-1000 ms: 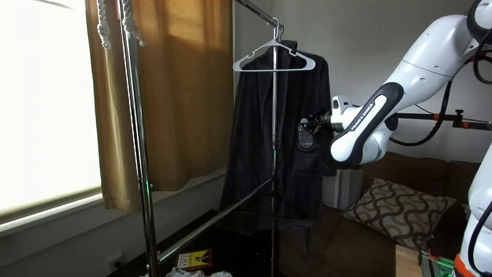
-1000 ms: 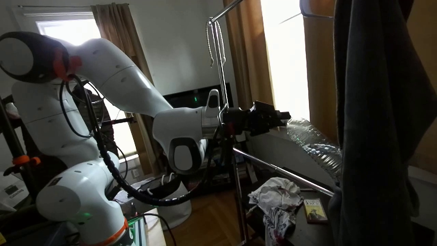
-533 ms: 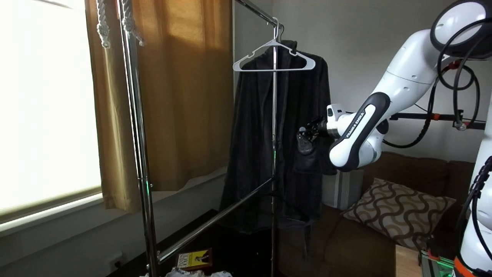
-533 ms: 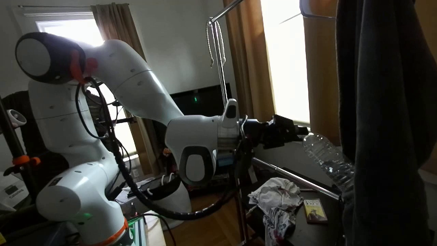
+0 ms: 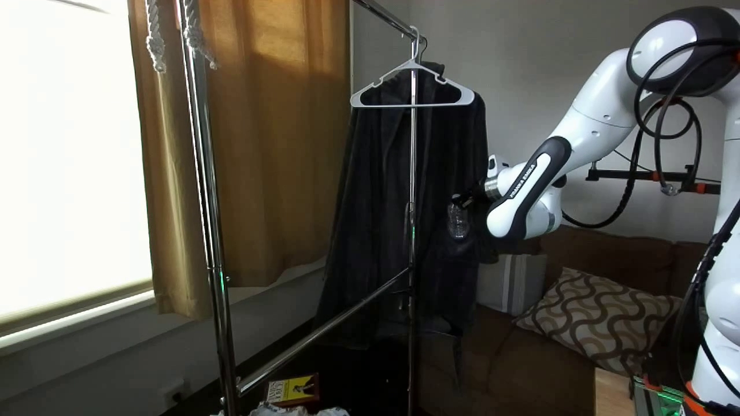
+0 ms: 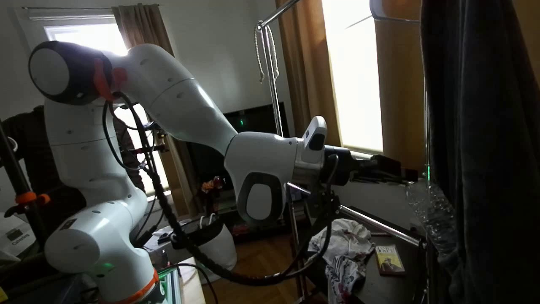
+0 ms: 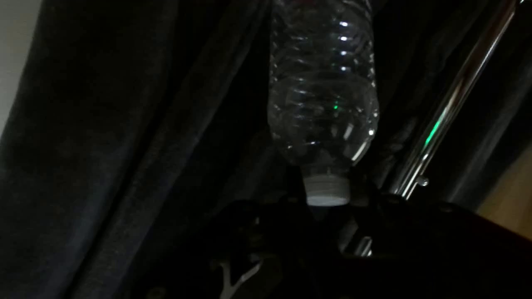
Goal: Put the water bottle in the grey rob
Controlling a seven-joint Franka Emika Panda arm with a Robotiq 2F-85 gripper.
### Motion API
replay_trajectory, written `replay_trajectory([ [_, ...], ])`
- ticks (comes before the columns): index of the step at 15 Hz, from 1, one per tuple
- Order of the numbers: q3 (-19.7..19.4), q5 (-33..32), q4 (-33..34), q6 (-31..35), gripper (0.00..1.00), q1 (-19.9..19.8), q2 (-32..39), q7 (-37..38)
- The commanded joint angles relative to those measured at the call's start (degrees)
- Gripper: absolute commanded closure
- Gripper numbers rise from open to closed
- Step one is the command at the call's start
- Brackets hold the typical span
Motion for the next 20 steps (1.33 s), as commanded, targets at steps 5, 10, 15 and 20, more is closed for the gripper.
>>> replay_trajectory([
  [5, -1.50, 2.02, 2.94, -5.70, 0.92, 0.37, 0.92, 15.64],
  [10, -0.47, -0.91, 3.50, -12.43, 0.43, -0.87, 1.70, 19.08],
  [15, -2.52, 0.12, -0.15, -6.46, 0.14, 0.14, -4.80, 16.24],
  [20, -1.58, -22.09, -5.69, -4.83, 0.00, 1.20, -13.26, 26.26],
])
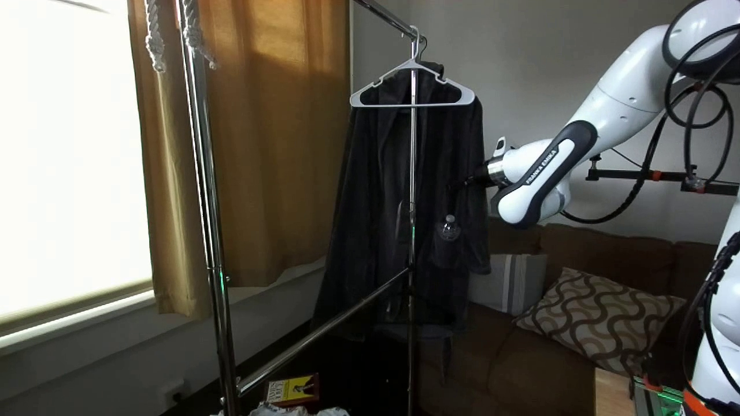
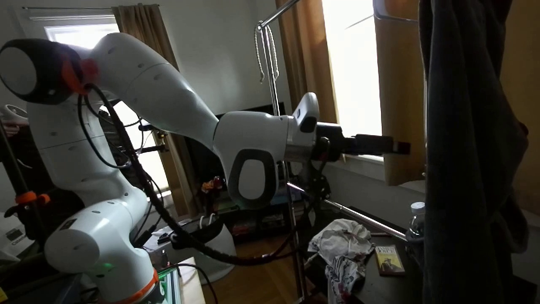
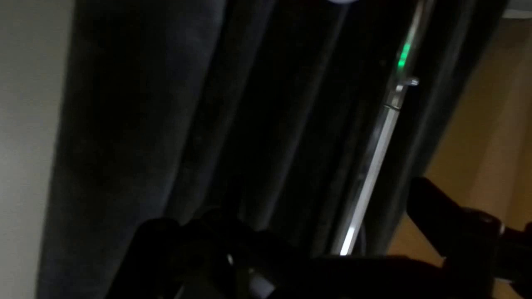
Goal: Put the water bottle in the grey rob
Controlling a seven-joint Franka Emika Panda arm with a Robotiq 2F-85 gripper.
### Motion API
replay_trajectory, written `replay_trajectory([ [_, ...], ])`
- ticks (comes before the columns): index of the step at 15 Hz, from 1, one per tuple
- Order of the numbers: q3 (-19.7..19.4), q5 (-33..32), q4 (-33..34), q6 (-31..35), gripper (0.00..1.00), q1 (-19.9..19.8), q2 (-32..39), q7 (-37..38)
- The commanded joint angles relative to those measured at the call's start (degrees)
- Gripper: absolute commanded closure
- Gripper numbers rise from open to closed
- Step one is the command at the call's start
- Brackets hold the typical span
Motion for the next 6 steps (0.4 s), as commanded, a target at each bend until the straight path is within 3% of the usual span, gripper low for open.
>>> replay_trajectory([
  [1, -0.23, -15.16, -5.91, 0.06, 0.00, 1.84, -6.67, 7.73],
  [5, -1.39, -31.21, -7.16, 7.71, 0.00, 2.75, -7.46, 10.66],
  [6, 0.09, -25.97, -5.53, 4.43, 0.00, 2.50, -6.35, 10.33],
])
